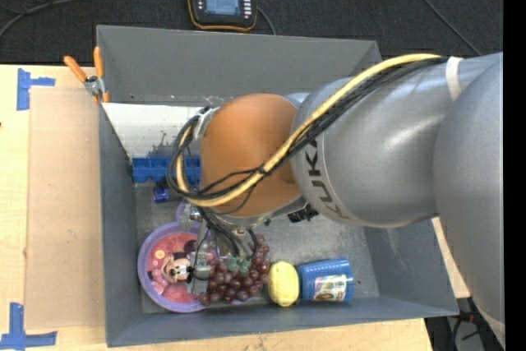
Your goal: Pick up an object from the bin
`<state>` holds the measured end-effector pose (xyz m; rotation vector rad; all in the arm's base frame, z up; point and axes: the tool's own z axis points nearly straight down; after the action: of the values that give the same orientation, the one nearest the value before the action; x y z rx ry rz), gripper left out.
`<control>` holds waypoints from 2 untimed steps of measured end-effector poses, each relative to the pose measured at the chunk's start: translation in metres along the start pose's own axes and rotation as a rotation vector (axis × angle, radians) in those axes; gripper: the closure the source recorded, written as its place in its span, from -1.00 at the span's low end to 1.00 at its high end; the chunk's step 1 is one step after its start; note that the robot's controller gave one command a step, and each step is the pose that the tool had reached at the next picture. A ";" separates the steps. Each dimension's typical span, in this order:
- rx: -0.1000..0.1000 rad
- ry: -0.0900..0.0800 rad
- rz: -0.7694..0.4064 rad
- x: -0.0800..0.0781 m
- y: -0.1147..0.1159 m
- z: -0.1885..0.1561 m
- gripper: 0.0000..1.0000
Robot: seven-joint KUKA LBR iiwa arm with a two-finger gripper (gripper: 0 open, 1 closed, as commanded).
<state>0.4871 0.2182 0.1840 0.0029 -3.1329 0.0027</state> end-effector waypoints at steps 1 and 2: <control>-0.001 -0.006 0.006 -0.002 -0.001 -0.003 -1.00; -0.001 -0.002 -0.001 -0.061 0.004 0.118 -1.00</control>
Offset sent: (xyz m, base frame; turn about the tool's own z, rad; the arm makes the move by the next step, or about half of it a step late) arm 0.0619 0.0040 -0.1140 -0.0021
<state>0.5476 0.2216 0.0652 0.0049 -3.1351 0.0010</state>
